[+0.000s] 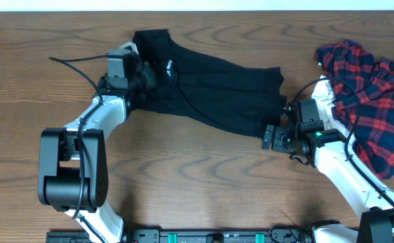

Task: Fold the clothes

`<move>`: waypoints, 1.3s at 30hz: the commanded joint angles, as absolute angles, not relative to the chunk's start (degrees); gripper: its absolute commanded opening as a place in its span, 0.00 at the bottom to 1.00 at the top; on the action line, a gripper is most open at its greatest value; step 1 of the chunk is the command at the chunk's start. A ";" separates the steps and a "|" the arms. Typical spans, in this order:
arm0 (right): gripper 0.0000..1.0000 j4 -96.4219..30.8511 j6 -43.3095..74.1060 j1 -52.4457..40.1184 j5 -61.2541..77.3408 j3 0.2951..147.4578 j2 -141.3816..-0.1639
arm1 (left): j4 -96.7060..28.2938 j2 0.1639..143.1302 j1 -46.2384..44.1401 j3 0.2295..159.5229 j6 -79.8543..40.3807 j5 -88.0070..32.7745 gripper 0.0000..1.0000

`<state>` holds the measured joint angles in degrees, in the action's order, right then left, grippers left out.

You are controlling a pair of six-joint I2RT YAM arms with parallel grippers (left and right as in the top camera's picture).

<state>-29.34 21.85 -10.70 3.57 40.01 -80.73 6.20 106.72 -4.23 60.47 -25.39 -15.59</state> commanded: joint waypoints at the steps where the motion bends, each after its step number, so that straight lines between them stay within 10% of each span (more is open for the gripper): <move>1: 0.99 -29.39 21.15 -11.05 3.03 40.38 -80.49 | 3.09 107.00 -4.69 60.97 -22.68 -10.00 0.06; 14: 0.99 -29.52 21.17 -11.07 3.05 40.38 -80.49 | -0.27 118.52 -3.77 60.88 -19.11 -6.92 0.08; 31: 0.93 -22.31 19.97 -10.94 3.53 40.38 -80.49 | -7.05 96.01 -3.22 60.90 -18.00 5.96 0.08; 33: 0.80 -20.67 17.02 -10.94 5.96 40.38 -80.51 | -7.73 95.77 -2.13 60.90 -17.41 6.09 0.08; 37: 0.18 -18.55 12.97 -10.96 11.38 40.38 -81.34 | -10.90 96.29 -0.01 60.88 -17.61 6.04 0.08; 39: 0.11 -16.82 12.56 -10.96 12.93 40.38 -81.58 | -11.49 96.55 0.27 60.88 -17.61 6.04 0.08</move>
<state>-18.22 15.97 -10.70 8.29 40.01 -80.79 -10.74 95.88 -0.40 60.84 -18.76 3.88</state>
